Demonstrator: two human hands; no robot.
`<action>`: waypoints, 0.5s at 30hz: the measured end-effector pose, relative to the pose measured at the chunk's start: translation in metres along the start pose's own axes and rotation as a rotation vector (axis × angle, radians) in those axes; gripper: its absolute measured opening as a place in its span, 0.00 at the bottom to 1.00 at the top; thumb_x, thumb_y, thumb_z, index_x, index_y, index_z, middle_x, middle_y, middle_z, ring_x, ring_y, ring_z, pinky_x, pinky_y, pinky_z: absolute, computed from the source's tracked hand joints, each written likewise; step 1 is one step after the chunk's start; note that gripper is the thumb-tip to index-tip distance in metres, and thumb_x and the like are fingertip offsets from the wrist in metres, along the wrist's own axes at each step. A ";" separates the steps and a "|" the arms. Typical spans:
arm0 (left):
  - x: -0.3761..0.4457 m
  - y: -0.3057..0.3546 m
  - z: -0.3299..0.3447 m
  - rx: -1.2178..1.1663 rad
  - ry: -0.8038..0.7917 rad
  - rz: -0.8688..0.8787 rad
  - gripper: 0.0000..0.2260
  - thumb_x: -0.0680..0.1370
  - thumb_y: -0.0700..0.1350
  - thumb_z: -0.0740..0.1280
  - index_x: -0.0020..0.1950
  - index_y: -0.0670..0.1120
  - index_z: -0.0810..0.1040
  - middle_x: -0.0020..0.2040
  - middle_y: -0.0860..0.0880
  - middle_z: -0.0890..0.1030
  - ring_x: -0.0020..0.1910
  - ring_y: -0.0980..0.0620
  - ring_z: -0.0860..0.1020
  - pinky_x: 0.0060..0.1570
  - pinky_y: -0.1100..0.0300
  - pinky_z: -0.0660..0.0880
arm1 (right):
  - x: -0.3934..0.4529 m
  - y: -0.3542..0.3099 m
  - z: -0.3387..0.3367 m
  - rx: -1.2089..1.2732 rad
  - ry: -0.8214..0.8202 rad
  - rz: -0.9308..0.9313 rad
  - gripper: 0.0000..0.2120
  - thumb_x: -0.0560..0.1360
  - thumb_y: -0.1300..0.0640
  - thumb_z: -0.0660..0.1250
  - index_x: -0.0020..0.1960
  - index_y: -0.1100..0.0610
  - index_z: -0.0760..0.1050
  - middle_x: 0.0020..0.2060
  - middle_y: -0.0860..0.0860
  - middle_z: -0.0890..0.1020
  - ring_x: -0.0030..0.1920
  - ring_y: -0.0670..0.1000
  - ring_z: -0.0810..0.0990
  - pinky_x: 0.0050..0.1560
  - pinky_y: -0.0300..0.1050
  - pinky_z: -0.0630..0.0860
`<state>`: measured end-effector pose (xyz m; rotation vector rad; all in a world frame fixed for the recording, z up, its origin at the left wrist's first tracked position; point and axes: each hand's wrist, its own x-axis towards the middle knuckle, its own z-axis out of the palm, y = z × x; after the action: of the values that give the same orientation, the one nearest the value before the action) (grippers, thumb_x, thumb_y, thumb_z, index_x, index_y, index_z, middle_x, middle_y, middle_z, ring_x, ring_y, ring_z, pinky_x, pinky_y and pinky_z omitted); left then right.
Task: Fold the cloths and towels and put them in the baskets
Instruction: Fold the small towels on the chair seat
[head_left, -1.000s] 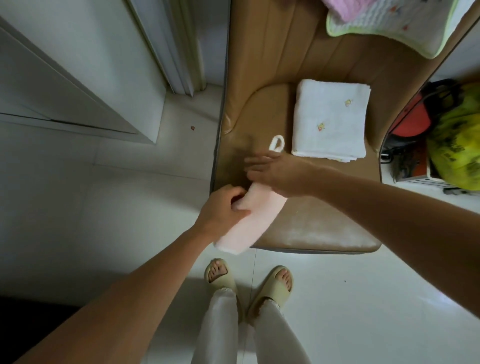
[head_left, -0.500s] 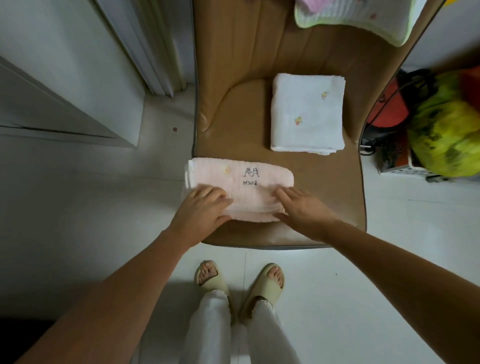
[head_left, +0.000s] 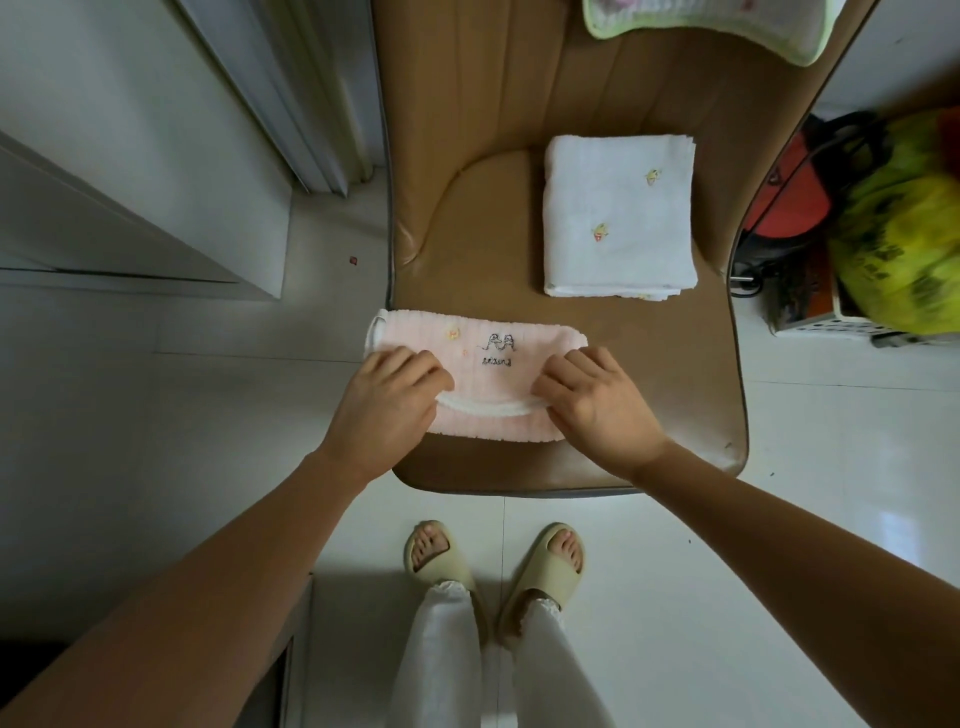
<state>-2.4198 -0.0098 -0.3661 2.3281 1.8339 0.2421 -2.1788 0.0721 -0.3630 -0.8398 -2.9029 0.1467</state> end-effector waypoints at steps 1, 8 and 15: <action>-0.004 -0.001 -0.002 0.006 -0.023 0.017 0.09 0.70 0.37 0.71 0.48 0.47 0.81 0.47 0.49 0.80 0.47 0.46 0.78 0.50 0.52 0.75 | -0.002 -0.001 -0.002 -0.005 -0.008 -0.029 0.10 0.66 0.71 0.63 0.41 0.59 0.76 0.37 0.53 0.75 0.35 0.54 0.72 0.43 0.45 0.64; -0.023 0.003 0.016 -0.059 -0.138 0.020 0.06 0.73 0.44 0.69 0.49 0.47 0.81 0.47 0.50 0.80 0.48 0.47 0.78 0.53 0.52 0.75 | -0.019 -0.010 0.020 0.055 -0.235 0.020 0.12 0.64 0.61 0.74 0.47 0.58 0.80 0.48 0.55 0.81 0.45 0.57 0.81 0.46 0.46 0.77; 0.009 0.012 0.021 -0.131 0.153 -0.238 0.17 0.81 0.46 0.55 0.66 0.44 0.75 0.65 0.46 0.76 0.66 0.45 0.71 0.67 0.48 0.67 | 0.020 -0.039 0.027 0.136 -0.017 0.331 0.19 0.75 0.62 0.61 0.66 0.64 0.71 0.65 0.61 0.74 0.66 0.61 0.71 0.67 0.49 0.61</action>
<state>-2.4014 -0.0040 -0.3832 2.0328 2.0752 0.5029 -2.2200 0.0484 -0.3834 -1.2898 -2.7073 0.3765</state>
